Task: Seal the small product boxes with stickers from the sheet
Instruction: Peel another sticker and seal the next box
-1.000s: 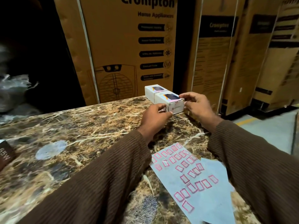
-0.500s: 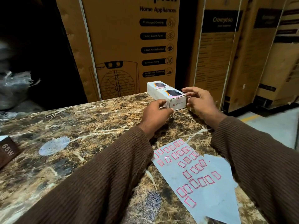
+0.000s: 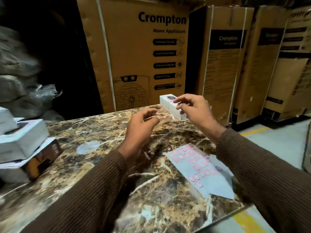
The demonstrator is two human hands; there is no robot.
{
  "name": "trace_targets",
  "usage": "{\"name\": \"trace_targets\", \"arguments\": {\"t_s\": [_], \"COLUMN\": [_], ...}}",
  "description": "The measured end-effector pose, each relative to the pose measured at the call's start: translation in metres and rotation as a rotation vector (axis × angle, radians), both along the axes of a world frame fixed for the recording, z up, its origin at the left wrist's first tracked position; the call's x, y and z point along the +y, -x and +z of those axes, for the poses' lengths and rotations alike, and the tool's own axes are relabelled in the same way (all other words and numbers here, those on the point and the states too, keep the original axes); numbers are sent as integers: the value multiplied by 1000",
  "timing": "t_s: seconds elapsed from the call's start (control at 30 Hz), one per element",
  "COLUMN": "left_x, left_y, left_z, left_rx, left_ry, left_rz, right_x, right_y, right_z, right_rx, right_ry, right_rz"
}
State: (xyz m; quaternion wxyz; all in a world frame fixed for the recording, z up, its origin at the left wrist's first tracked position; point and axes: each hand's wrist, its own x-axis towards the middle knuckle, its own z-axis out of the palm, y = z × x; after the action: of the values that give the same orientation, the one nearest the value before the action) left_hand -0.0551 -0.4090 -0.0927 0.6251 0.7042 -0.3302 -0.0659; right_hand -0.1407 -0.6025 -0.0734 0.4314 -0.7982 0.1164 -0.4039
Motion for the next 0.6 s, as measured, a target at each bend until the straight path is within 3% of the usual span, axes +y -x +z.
{"name": "trace_targets", "arguments": {"t_s": [0.4, 0.6], "left_x": [274, 360], "left_y": [47, 39], "left_z": [24, 39], "left_rx": [23, 8], "left_ry": [21, 2], "left_rz": [250, 366], "right_x": [253, 339], "right_y": [-16, -45], "right_z": [13, 16], "right_rx": [82, 110], "right_ry": [-18, 25], "right_rz": [477, 566]}}
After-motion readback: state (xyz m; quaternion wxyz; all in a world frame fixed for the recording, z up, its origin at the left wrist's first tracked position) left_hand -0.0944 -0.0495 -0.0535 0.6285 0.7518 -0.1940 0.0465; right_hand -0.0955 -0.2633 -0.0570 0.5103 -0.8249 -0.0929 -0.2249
